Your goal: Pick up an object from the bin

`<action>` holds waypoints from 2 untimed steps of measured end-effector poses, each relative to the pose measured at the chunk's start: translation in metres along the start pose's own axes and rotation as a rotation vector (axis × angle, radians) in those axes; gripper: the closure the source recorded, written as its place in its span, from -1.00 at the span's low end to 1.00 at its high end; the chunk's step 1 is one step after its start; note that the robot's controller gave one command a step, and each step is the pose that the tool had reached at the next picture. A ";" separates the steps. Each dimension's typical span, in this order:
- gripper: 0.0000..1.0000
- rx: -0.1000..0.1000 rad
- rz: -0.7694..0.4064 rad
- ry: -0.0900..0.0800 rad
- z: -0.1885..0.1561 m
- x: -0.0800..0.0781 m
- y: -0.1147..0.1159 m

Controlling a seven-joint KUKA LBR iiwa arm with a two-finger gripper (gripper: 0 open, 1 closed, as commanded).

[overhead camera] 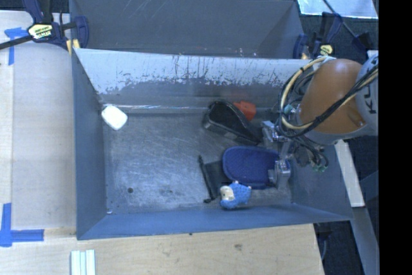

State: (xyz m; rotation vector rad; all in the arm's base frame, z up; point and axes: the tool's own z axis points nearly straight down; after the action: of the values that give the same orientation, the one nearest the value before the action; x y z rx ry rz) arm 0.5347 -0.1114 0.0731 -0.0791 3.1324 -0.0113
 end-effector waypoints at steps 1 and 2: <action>-1.00 -0.005 0.176 0.007 -0.028 0.011 0.031; -1.00 -0.006 0.418 0.010 -0.029 0.046 0.036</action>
Offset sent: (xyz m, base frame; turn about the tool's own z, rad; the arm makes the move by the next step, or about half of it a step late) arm -0.0125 0.0325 0.0269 0.1742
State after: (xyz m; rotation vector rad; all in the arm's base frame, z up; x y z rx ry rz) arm 0.4864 -0.0771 0.1019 0.5734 3.0893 -0.0003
